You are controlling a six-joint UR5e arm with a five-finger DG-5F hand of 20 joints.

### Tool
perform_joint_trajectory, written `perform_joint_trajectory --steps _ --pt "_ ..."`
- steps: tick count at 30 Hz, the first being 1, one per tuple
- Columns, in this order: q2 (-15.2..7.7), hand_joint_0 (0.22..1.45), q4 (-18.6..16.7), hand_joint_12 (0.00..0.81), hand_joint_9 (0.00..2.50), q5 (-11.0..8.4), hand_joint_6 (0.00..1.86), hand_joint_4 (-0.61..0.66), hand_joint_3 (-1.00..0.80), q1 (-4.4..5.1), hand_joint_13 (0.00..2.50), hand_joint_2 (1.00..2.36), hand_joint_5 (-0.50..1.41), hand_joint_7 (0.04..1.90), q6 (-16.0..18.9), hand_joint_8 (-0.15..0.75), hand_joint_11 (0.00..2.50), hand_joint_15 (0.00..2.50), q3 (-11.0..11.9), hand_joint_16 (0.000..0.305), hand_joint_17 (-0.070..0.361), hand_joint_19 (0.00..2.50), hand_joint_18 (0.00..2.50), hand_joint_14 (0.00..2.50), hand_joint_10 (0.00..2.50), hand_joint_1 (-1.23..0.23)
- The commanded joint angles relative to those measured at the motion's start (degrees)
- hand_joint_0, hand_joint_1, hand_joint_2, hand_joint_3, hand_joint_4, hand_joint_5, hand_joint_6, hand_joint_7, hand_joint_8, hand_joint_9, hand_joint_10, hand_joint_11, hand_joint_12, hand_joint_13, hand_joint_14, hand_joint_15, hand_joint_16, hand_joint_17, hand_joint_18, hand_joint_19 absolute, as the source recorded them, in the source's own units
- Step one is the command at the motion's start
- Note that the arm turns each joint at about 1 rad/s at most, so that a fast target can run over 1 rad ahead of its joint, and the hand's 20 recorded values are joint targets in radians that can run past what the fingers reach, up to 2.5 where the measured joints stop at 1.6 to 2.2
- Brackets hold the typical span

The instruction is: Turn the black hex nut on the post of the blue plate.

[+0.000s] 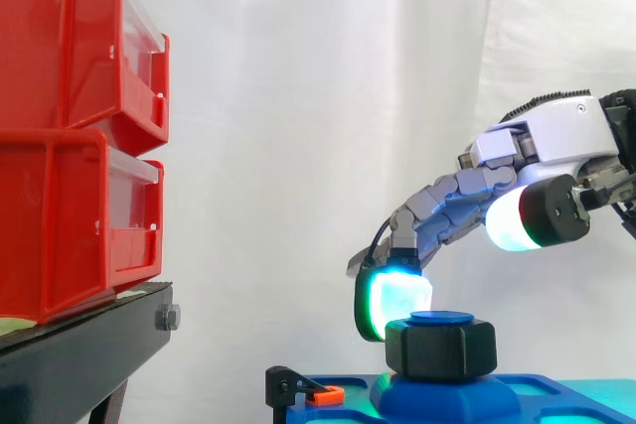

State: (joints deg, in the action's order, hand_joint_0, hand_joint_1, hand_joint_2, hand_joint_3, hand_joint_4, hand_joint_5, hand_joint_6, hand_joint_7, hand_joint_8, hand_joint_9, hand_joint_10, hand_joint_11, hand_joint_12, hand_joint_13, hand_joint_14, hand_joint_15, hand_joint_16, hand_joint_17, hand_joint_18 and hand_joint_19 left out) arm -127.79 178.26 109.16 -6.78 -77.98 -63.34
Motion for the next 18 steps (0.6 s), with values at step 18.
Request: perform_joint_trajectory --steps 18 --pt "0.0 0.49 -2.7 0.357 0.39 -9.31 0.5 0.3 -0.5 8.54 0.26 1.0 -0.16 0.9 2.0 0.276 0.0 0.02 1.5 0.054 0.121 0.38 0.32 0.0 0.0 -0.25"
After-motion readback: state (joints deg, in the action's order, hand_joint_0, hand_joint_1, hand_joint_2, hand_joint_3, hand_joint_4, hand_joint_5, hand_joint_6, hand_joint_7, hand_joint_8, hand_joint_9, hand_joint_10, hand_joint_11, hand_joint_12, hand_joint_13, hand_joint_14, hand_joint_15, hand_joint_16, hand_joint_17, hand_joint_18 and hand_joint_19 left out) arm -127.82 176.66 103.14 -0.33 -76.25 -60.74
